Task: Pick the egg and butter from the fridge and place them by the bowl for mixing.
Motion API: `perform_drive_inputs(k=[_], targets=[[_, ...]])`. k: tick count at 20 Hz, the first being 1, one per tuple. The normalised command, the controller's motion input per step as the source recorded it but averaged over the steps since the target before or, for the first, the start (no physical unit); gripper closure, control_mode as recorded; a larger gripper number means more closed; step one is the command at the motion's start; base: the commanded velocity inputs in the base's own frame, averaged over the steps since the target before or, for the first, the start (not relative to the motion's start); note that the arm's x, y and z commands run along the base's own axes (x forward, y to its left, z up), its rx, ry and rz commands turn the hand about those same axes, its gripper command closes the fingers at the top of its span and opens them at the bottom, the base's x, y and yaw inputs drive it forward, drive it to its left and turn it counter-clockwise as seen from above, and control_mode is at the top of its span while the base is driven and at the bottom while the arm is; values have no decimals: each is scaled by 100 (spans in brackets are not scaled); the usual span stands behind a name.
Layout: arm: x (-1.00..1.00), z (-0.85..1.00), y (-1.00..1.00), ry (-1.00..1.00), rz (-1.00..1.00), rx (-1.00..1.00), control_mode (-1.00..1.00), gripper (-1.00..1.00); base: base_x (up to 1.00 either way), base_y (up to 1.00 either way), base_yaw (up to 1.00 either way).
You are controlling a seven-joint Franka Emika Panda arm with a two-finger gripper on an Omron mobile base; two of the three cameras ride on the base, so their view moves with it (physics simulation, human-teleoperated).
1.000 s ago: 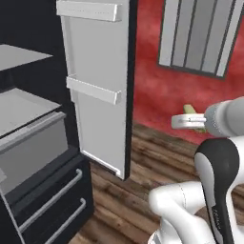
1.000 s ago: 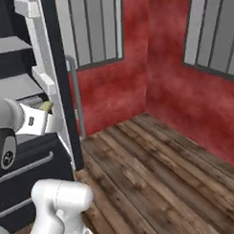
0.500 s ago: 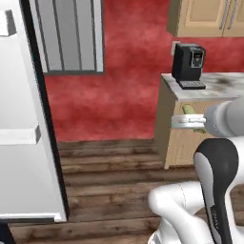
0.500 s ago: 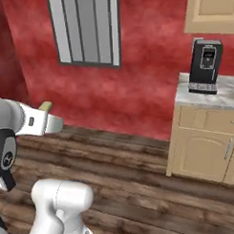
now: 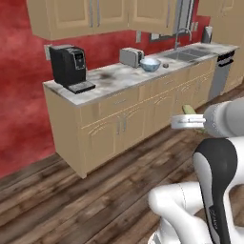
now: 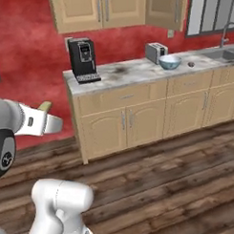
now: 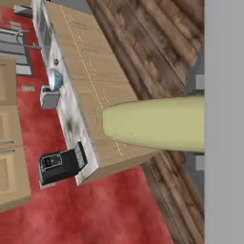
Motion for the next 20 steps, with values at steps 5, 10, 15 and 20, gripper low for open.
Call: perform_drive_inputs(k=[5, 10, 15, 20], targets=[[0, 0, 0, 0, 0, 0, 100, 100, 96, -17, -18], [0, 0, 0, 0, 0, 0, 100, 100, 100, -45, 6], [0, 0, 0, 0, 0, 0, 100, 100, 100, -58, 11], [0, 0, 0, 0, 0, 0, 100, 100, 100, -93, 1]])
